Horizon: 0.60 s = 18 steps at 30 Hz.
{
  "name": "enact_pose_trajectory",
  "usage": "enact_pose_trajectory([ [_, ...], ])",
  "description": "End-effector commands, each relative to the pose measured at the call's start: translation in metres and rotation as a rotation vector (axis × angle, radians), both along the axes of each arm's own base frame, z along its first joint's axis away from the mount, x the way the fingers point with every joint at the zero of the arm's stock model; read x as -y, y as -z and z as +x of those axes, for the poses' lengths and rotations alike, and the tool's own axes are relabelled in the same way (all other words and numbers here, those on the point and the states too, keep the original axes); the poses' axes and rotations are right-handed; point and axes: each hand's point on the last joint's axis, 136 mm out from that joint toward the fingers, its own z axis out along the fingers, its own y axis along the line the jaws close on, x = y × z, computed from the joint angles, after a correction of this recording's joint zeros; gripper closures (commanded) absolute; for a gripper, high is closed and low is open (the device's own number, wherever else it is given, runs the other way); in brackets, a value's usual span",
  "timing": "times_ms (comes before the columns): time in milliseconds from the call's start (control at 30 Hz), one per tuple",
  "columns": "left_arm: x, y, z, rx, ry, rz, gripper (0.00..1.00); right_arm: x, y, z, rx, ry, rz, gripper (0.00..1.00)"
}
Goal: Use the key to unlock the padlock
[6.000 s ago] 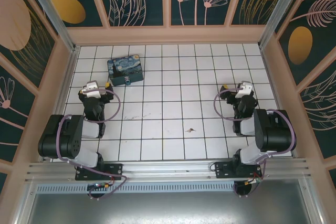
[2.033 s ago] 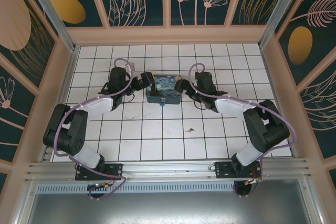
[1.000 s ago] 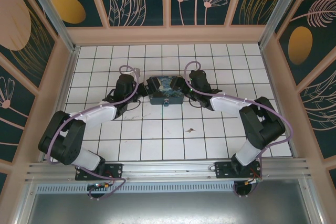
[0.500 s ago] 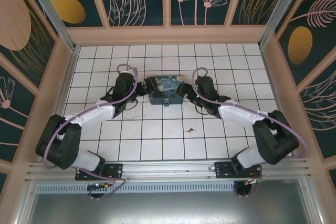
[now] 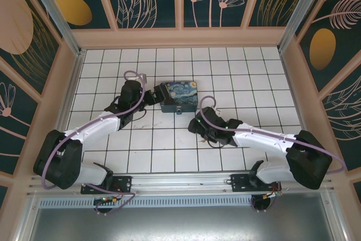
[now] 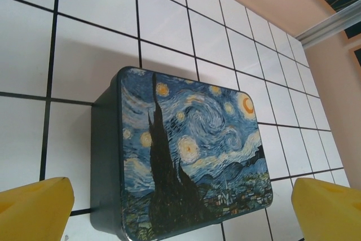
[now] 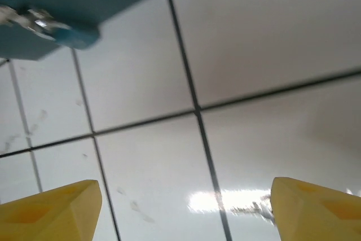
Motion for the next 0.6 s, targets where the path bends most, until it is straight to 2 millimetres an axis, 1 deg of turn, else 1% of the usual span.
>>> enact_pose_trajectory([
  [0,0.000,-0.003,-0.004,0.010,0.011,-0.011,0.01,0.029,0.002,-0.014,-0.043,0.211,-0.053,0.27],
  [67,0.000,-0.004,-0.006,0.007,0.009,-0.020,0.01,0.033,0.004,-0.019,-0.057,0.261,-0.039,0.34],
  [133,0.000,-0.005,-0.007,0.009,0.010,-0.032,0.01,0.033,0.006,-0.023,-0.071,0.295,-0.004,0.38],
  [300,0.001,-0.010,-0.009,0.018,0.010,-0.062,0.01,0.029,0.007,-0.025,-0.102,0.341,0.023,0.46],
  [433,0.002,-0.010,-0.011,0.017,0.013,-0.082,0.01,0.025,0.008,-0.023,-0.125,0.365,0.021,0.47],
  [567,0.003,-0.007,-0.014,0.011,0.017,-0.103,0.01,0.027,0.015,-0.022,-0.159,0.386,0.006,0.48],
])
